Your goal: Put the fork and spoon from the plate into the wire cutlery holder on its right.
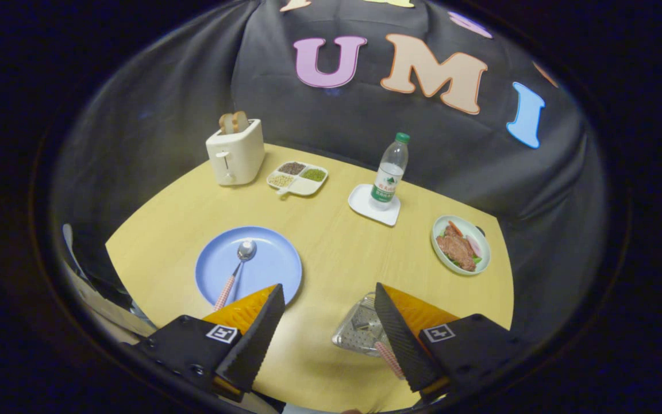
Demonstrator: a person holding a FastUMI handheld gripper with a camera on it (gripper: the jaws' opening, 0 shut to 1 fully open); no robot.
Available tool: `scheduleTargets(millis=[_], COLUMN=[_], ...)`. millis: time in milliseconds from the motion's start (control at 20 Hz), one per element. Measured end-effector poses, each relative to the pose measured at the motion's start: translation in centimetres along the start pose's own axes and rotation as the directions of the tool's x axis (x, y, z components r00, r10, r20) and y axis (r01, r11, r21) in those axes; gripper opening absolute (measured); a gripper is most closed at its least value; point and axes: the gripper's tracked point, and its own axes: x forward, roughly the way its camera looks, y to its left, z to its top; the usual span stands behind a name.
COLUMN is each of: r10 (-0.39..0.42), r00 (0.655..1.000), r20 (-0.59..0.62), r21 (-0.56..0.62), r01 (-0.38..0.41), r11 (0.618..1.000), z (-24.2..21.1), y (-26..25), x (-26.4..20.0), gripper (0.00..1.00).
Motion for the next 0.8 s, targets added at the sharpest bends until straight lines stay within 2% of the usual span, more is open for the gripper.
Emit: scheduleTargets(millis=[150, 250, 500, 800], r10=[0.013, 0.018, 0.055, 0.068], r00=[0.996, 0.996, 0.997, 0.997], r20=[0.083, 0.087, 0.052, -0.039], r21=[-0.003, -0.011, 0.006, 0.000], r01=[-0.012, -0.017, -0.055, -0.068], r11=[1.000, 1.000, 0.998, 0.998], z=[0.6, 0.0, -2.0, -5.3], y=[3.0, 5.1, 9.4, 12.3], x=[0.6, 1.4, 3.8, 6.8], gripper=[1.00, 1.00, 1.00, 1.00])
